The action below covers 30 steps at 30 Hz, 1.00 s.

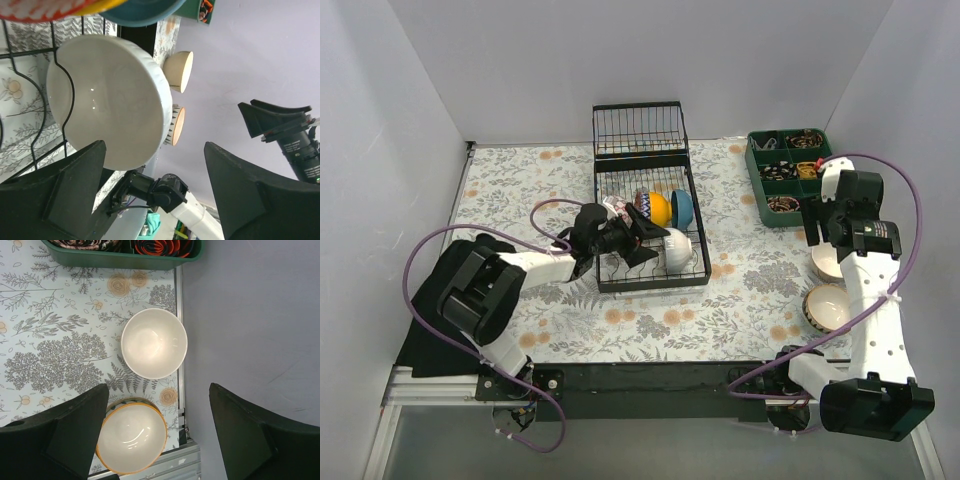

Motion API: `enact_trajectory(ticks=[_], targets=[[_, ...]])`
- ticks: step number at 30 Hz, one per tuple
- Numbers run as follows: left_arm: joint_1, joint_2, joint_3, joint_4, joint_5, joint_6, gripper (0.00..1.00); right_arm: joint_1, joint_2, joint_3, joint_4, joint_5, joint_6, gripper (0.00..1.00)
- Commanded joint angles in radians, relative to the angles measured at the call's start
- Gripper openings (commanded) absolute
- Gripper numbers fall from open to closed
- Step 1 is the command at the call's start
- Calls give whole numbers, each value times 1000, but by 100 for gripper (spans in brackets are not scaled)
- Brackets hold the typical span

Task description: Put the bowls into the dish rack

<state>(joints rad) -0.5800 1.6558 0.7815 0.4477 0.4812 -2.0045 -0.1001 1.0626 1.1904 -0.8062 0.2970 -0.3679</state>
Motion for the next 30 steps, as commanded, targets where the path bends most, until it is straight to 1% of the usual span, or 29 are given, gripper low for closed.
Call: enact_trajectory(ticks=[1, 5, 6, 7, 8, 9, 10, 12, 13, 14, 16, 17, 18, 19, 20, 21, 22, 23, 24, 27, 30], targets=[[43, -79, 54, -133, 17, -298, 82, -4, -38, -5, 41, -6, 27, 91], [89, -108, 134, -259, 23, -165, 86, -4, -32, 0, -66, 66, 21, 92], [101, -113, 175, -297, 31, -131, 92, -4, -30, -3, -118, 70, -2, 92], [129, -107, 202, -316, 69, -63, 98, -4, -32, -11, -134, 65, -20, 91], [140, -103, 228, -331, 89, -22, 98, -4, -44, -40, -140, 56, -43, 91], [153, -99, 293, -372, 112, 15, 98, -4, -50, -55, -143, 41, -90, 91], [176, -93, 320, -391, 149, 89, 98, -4, -58, -75, -139, 37, -103, 92], [198, -85, 376, -438, 190, 166, 98, -4, -58, -135, -119, 42, -109, 93], [213, -83, 433, -451, 210, 212, 98, -4, -50, -150, -104, 41, -92, 93], [218, -82, 458, -486, 261, 311, 98, -6, -20, -172, -99, 37, -80, 92], [236, -90, 530, -573, 296, 406, 98, -6, 34, -183, -67, 5, -51, 90], [244, -105, 550, -611, 296, 514, 98, -10, 40, -193, -47, -7, -52, 90], [252, -116, 573, -686, 281, 559, 98, -10, 48, -205, -28, -27, -57, 90], [268, -131, 591, -717, 271, 617, 98, -12, 60, -210, -13, -30, -71, 90], [275, -145, 628, -746, 240, 735, 98, -12, 68, -212, 8, -29, -80, 90], [281, -171, 646, -814, 211, 807, 98, -13, 77, -218, 13, -22, -88, 90], [285, -183, 666, -846, 177, 867, 98, -16, 95, -219, 19, -24, -95, 90], [289, -195, 708, -874, 139, 924, 98, -26, 106, -222, 31, -24, -104, 90], [290, -218, 722, -917, 60, 1034, 98, -30, 115, -225, 39, -18, -103, 90], [295, -243, 772, -964, -39, 1189, 98, -62, 166, -224, 55, -36, -86, 89], [313, -258, 808, -988, -82, 1237, 98, -88, 220, -213, 68, -56, -72, 88]])
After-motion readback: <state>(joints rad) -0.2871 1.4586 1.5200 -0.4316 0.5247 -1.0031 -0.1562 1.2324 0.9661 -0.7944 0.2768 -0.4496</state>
